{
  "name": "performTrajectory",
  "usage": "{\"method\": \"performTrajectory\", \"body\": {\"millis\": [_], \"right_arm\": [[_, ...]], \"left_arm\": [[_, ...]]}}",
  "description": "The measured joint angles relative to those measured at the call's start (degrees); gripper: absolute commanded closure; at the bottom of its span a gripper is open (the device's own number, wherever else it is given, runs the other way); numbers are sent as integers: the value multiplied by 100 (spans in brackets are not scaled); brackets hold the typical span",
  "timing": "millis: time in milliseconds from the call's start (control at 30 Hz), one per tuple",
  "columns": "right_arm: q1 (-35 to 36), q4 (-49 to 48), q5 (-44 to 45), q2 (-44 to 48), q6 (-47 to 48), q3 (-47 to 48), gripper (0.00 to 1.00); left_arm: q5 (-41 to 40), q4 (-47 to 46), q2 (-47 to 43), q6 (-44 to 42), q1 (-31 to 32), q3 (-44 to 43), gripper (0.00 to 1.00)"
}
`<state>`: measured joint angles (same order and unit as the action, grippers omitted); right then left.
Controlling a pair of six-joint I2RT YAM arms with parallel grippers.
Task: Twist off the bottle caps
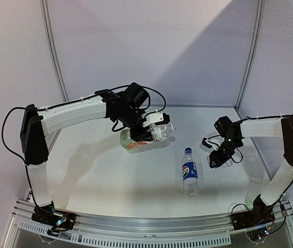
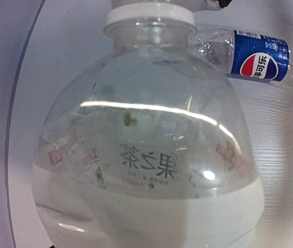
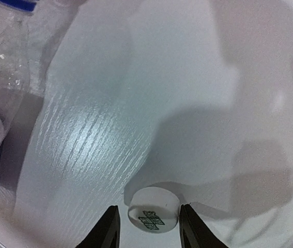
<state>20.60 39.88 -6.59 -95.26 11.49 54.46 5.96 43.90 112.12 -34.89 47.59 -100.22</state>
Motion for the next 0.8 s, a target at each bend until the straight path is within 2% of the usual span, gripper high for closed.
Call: {"method": "performTrajectory", "body": {"millis": [67, 233, 433, 667, 800], "right_arm": [[0, 0, -2, -92, 35, 13, 48], [0, 107, -2, -221, 44, 199, 39], [-11, 527, -293, -125, 166, 1054, 35], [-15, 1036, -1423, 538, 525, 1926, 32], [-15, 964, -2221, 800, 501, 2133, 30]], "left_arm": [[0, 2, 0, -2, 0, 0, 100], [0, 4, 0, -24, 0, 0, 100], [0, 2, 0, -44, 0, 0, 100], [111, -15, -4, -39, -28, 0, 100], [249, -28, -4, -33, -111, 0, 100]]}}
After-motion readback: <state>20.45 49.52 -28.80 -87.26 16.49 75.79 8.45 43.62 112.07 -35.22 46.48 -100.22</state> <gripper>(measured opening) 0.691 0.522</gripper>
